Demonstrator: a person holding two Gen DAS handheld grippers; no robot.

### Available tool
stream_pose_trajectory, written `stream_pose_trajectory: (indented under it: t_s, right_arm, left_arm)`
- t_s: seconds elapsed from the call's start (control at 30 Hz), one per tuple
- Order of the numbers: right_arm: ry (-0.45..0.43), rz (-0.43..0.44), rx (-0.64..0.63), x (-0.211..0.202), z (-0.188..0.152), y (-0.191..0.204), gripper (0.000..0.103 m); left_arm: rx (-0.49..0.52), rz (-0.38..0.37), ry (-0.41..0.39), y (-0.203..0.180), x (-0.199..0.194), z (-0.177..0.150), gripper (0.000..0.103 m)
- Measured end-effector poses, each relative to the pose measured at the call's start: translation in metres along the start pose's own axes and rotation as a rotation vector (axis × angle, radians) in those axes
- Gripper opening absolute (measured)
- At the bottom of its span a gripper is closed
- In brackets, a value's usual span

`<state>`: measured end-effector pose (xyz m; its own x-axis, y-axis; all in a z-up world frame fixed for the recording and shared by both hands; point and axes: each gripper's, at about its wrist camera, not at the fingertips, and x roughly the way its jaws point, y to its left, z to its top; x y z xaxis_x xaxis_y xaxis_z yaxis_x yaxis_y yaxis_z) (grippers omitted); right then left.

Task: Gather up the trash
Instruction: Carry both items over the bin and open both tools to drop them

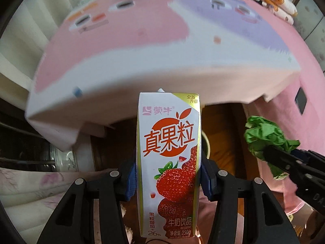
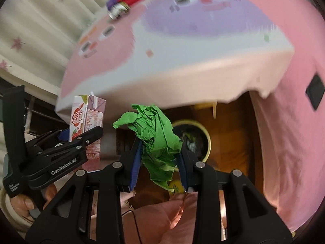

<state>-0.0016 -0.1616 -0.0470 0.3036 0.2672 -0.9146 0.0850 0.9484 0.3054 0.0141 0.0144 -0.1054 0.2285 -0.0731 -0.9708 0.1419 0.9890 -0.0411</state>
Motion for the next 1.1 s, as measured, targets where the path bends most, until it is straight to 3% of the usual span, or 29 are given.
stream_pose_trajectory:
  t_s: [0.17,0.4,0.73,0.8,0.9,0.93,1.1]
  right_arm:
    - [0.086,-0.009,0.05,0.07,-0.024,-0.032,0.029]
    - [0.138,-0.014,0.106,0.156,-0.043,-0.07,0.029]
    - [0.162,-0.03,0.144,0.244,-0.047,-0.103,0.03]
    - [0.166,-0.034,0.136,0.255,-0.044,-0.105,0.03]
    - [0.176,-0.038,0.122,0.272,-0.04,-0.105,0.031]
    - [0.178,-0.032,0.12,0.277,-0.039,-0.105,0.031]
    - [0.174,-0.025,0.111,0.289,-0.033,-0.106,0.041]
  left_arm:
    - [-0.023,0.001,0.075,-0.007,0.069,-0.024,0.051]
    - [-0.053,-0.012,0.141,-0.005,0.156,-0.039,0.051]
    - [-0.091,-0.036,0.161,-0.007,0.236,-0.034,0.052]
    - [-0.108,-0.048,0.173,-0.004,0.248,-0.033,0.058]
    - [-0.13,-0.046,0.168,0.004,0.26,-0.03,0.085]
    - [-0.134,-0.042,0.165,0.008,0.263,-0.03,0.089]
    - [-0.138,-0.023,0.135,0.022,0.261,-0.027,0.089]
